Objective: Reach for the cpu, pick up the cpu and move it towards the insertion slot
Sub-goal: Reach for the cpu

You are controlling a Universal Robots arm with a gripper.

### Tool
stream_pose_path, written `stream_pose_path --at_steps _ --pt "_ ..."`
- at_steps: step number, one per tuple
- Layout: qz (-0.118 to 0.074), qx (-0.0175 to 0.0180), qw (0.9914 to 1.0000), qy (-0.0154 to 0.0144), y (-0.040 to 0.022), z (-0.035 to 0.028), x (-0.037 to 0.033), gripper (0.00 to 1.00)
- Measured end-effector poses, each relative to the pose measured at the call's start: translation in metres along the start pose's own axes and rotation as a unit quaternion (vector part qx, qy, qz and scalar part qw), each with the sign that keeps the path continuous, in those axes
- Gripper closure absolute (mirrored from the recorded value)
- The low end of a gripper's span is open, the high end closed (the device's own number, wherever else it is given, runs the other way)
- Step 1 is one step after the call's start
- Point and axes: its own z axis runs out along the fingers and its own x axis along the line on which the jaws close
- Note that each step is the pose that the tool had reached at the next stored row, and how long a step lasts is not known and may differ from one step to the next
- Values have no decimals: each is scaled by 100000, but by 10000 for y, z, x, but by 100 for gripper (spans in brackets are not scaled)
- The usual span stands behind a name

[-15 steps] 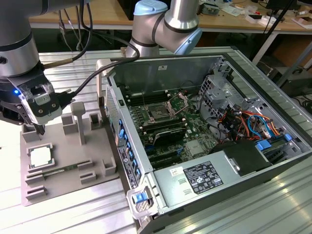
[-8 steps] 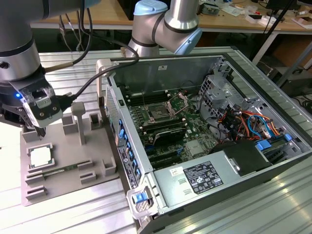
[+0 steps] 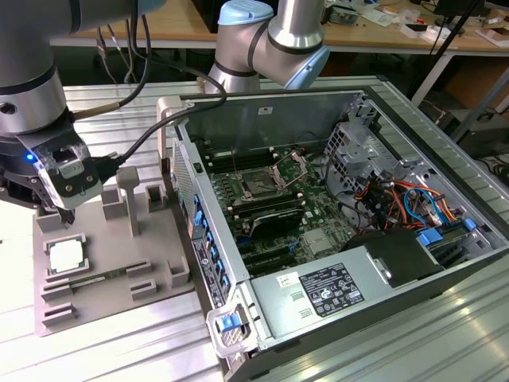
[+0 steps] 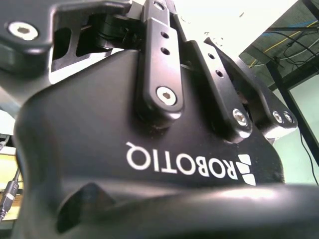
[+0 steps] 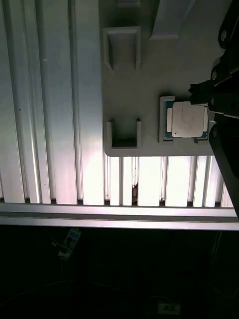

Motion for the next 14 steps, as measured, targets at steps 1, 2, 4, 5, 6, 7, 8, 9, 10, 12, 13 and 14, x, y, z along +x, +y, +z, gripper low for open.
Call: stream_pose_path --at_steps 1,2,4,5,6,7,8,9,10,12,13,14 --pt "-1 -1 100000 -4 0 3 0 89" --pt "1 -2 100000 -6 0 8 0 89" --pt "-1 -1 100000 -1 0 11 0 89" --pt "-2 -3 100000 -1 -1 14 0 89" --pt "0 -3 100000 -2 -1 16 0 89" --pt "-3 -1 100000 -2 -1 18 0 89" --pt "-1 -3 100000 -2 -1 20 0 89" --pt "-2 -3 100000 -1 -1 22 0 89" --pt "0 -2 100000 -3 -1 23 0 89" --pt "0 -3 100000 -1 -1 27 0 89" --pt "0 -1 100000 -2 -1 29 0 89" --pt "-2 1 100000 -2 -1 30 0 89"
